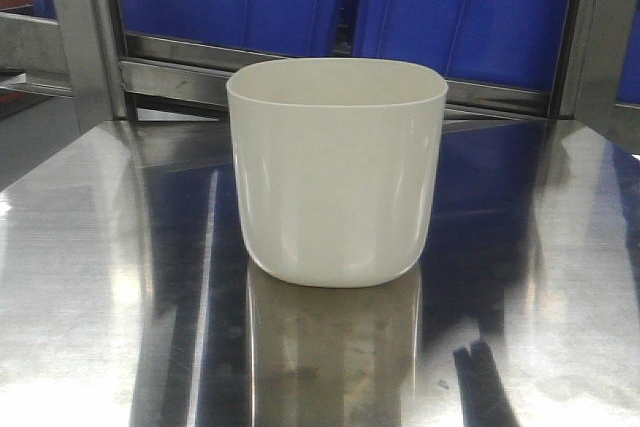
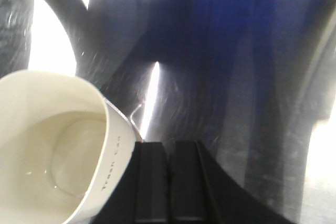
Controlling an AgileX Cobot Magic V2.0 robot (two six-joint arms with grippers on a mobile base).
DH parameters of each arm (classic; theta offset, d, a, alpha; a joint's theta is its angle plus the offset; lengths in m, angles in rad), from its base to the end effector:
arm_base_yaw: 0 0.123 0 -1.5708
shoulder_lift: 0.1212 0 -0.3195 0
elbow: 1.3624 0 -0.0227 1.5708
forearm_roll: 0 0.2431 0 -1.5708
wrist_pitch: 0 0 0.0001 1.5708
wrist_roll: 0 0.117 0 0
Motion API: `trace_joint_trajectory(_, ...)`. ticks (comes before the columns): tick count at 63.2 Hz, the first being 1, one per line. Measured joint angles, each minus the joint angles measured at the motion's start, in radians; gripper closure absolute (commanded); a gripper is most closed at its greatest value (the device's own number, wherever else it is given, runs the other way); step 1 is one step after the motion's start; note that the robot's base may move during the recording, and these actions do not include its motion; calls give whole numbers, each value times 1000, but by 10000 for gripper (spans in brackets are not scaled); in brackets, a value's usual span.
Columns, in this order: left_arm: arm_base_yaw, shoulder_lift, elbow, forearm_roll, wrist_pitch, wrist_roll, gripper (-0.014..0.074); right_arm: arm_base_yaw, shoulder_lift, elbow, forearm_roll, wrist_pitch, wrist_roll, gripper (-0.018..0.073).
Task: Move white bin to right shelf second layer
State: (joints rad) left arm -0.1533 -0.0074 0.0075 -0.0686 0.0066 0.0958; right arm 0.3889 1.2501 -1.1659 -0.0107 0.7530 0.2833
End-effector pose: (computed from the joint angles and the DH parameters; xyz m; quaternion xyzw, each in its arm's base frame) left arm 0.0389 -0.0061 0.2124 0.0613 0.6753 -0.0465 0.7335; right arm 0.2458 0.0998 0.3798 -0.0505 0.9156 0.1269 0.3783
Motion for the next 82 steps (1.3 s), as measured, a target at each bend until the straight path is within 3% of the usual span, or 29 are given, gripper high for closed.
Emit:
trace_joint_trajectory(6,0,0,0,0,0,0,512,9,9,0,0,0,-7,322)
trace_joint_trajectory(11,0,0,0,0,0,0,512,16,11,0,0,8,-41,90)
trace_joint_trajectory(16,0,0,0,0,0,0,512,17,11,0,11,13,-59,1)
trace_joint_trajectory(36,0,0,0,0,0,0,512,18,29,-10,86,25,-74,0)
trace_joint_trajectory(60,0,0,0,0,0,0,512,18,213,-167,123,149,-76,0)
trace_joint_trajectory(82,0,0,0,0,0,0,512,85,336,-222,132,183,-76,0)
